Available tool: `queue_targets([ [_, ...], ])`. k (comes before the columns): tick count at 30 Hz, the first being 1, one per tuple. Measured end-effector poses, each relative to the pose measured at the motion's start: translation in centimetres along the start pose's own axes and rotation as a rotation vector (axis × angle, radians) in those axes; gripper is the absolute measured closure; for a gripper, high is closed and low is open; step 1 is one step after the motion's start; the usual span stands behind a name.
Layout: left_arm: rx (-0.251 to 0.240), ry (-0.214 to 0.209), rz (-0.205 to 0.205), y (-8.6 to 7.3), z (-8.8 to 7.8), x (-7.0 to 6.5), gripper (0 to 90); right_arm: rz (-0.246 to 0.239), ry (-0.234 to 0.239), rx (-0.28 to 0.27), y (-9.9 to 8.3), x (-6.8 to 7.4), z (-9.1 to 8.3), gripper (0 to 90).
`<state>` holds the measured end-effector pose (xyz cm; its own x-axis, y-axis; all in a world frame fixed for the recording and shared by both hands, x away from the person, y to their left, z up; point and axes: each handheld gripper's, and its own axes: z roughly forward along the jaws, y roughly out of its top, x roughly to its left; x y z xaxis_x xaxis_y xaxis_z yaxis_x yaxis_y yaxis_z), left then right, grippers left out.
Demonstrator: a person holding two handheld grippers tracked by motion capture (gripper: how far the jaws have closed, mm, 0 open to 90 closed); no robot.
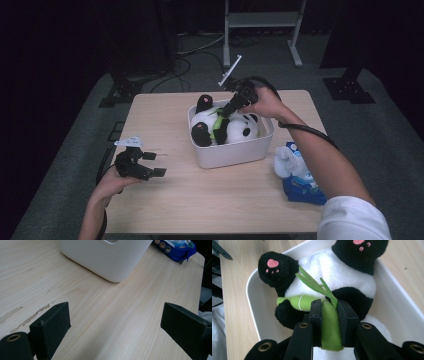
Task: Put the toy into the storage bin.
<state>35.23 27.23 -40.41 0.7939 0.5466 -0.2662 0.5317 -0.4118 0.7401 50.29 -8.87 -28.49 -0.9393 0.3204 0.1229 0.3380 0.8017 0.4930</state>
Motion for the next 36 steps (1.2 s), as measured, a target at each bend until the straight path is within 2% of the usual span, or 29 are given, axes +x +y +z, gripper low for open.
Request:
queue_targets([
  [7,0.004,0.0,0.002,0.0,0.2,0.0,7.6,0.038,0.018,0.014,-1.6,-0.5,1.4,74.5],
  [10,0.009,-0.001,0.001,0.0,0.3,-0.1,7.6,0.038,0.027,0.029,-2.0,-0.5,2.3,74.5],
  [16,0.006,0.002,0.001,0.0,0.2,0.0,7.6,0.054,0.047,0.026,-2.2,-0.6,2.7,73.5],
  [19,0.007,0.003,0.002,-0.1,0.1,0.0,7.7,0.073,0.06,0.021,-2.3,-0.7,3.0,69.8],
  [21,0.007,0.002,0.001,-0.1,0.1,0.0,7.6,0.088,0.071,0.003,-2.4,-0.8,3.0,69.3],
  [26,0.01,0.0,-0.002,-0.1,0.2,0.0,7.6,0.088,0.071,-0.014,-2.8,-0.4,2.5,65.6],
  [30,0.009,0.004,0.001,-0.1,0.2,-0.1,6.5,0.1,0.066,-0.029,-3.3,-0.2,1.8,61.6],
  [36,0.004,0.01,-0.001,-0.1,0.0,0.0,6.5,0.12,0.057,-0.073,-4.3,-0.1,0.2,61.3],
])
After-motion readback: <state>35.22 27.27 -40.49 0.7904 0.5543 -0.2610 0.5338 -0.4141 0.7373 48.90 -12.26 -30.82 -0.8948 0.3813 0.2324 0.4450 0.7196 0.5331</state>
